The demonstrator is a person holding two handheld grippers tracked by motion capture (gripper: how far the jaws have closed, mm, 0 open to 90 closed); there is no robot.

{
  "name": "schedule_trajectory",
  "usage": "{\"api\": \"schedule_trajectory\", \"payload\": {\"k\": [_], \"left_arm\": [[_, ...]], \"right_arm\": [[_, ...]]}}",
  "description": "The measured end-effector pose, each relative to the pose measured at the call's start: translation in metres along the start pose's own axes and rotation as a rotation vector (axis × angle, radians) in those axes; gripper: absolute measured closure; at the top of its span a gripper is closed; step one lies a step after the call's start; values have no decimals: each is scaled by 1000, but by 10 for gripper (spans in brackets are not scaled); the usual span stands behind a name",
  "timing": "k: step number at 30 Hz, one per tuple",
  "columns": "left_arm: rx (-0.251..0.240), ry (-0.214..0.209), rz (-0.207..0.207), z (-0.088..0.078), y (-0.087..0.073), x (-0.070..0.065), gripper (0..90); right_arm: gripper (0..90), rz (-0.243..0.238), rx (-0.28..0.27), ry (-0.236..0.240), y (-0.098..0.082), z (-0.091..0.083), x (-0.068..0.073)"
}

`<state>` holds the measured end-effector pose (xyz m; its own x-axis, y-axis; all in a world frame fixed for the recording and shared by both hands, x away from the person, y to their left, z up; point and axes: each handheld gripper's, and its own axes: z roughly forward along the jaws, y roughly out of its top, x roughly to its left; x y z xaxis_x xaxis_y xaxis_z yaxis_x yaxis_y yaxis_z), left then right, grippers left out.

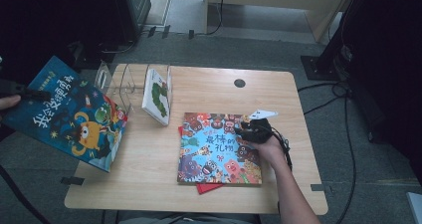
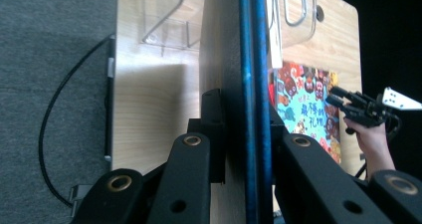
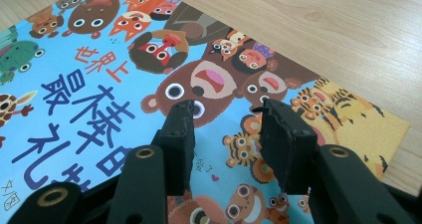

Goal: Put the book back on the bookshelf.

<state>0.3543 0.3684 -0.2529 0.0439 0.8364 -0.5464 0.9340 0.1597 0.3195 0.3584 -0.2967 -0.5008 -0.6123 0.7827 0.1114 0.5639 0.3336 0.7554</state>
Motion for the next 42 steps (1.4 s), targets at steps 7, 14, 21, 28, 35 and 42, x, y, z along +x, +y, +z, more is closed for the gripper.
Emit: {"api": "schedule_trajectory", "payload": {"k": [7,14,21,28,35,42], "left_arm": [[-42,6,-13,-2,7,2,811],[-33,31,-5,1,16,-3,810],[-71,17,-4,4,28,-5,807],[-89,28,-16,22,47,1,808],[-89,16,-7,40,71,1,802],[-98,21,-7,51,85,3,799]], "right_arm": [[566,1,1,-3,0,0,1],[566,0,-1,-4,0,0,1],[565,-5,-7,-11,-1,0,2],[571,41,-33,17,-2,3,6],[567,13,-33,-35,-4,2,16],[565,-13,-36,-58,-11,-4,21]]}}
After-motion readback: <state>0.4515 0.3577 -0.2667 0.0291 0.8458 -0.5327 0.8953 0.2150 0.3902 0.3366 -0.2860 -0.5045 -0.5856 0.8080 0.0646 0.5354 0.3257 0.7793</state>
